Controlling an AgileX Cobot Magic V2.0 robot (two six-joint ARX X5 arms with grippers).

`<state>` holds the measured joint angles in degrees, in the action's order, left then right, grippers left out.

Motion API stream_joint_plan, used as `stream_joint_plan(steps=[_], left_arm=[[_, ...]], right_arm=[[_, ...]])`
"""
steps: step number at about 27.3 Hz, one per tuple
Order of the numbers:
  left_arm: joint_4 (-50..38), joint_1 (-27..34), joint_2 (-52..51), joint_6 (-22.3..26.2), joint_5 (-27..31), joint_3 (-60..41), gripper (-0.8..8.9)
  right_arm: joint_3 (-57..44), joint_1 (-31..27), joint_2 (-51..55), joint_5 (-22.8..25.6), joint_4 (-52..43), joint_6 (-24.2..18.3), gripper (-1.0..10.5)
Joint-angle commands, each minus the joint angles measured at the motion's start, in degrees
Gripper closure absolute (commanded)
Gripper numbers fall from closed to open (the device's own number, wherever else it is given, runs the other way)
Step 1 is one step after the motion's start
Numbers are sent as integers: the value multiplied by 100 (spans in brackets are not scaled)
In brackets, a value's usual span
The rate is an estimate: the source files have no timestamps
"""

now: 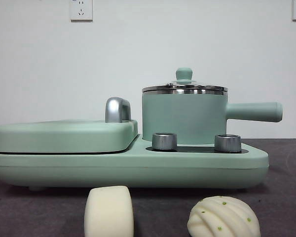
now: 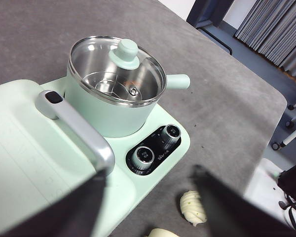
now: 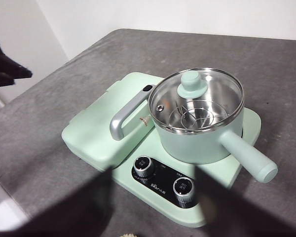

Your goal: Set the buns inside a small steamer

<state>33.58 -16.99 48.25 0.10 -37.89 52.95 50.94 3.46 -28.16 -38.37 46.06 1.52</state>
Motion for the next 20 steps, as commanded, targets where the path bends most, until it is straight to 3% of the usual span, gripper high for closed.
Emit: stream_joint_plan(steps=[1, 4, 11, 20], left_arm=[[-57, -13, 59, 118, -50, 107, 350], [-44, -13, 59, 101, -52, 107, 345], [-192, -13, 164, -428, -46, 114, 349], [160, -107, 1196, -551, -46, 678, 350]], right_arm=[[83, 17, -22, -20, -42, -50, 479], [83, 17, -20, -22, -42, -50, 479], [83, 17, -20, -66, -39, -42, 479], [83, 17, -20, -66, -37, 240, 479]])
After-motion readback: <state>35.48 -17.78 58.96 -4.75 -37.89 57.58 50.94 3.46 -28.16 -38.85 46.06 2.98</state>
